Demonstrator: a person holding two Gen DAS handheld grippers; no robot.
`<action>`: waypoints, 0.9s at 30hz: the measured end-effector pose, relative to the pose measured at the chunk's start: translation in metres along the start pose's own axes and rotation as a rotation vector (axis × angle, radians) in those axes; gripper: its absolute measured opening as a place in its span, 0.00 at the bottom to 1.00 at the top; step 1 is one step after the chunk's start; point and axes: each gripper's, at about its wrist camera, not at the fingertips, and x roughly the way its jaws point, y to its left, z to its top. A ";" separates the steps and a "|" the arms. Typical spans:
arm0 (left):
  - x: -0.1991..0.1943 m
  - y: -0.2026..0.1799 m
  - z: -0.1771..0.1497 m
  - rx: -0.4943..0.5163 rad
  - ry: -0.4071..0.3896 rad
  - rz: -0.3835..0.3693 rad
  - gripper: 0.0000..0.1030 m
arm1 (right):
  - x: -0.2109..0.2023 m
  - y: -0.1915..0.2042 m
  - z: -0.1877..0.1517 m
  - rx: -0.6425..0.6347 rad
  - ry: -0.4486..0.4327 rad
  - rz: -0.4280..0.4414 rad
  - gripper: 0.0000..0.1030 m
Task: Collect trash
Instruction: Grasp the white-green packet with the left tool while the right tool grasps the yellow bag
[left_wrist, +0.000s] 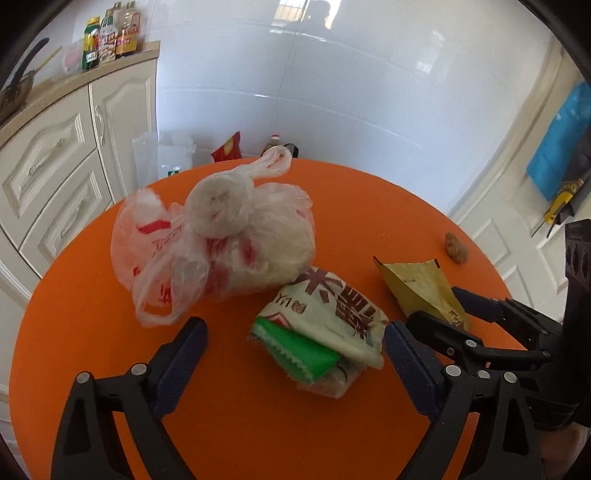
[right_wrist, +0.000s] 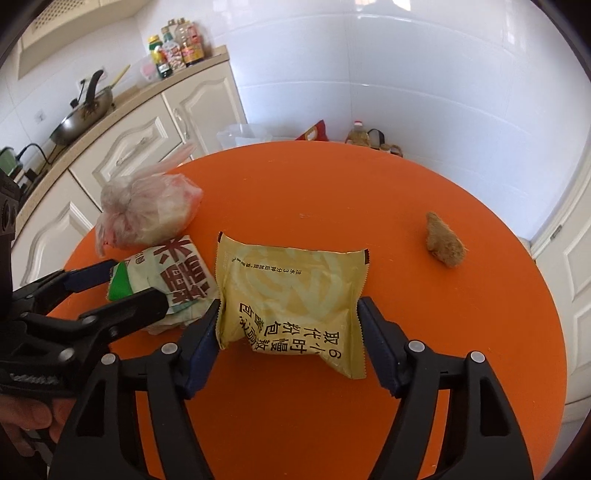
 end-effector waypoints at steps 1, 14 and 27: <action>0.003 0.001 0.004 0.002 -0.002 0.004 0.78 | 0.000 -0.001 0.000 0.005 -0.002 0.006 0.70; 0.008 0.027 0.008 0.028 -0.062 -0.048 0.27 | 0.010 0.020 -0.004 -0.084 -0.008 -0.080 0.87; 0.023 0.030 0.007 0.042 -0.020 -0.107 0.45 | 0.006 0.011 -0.011 -0.067 -0.027 -0.062 0.85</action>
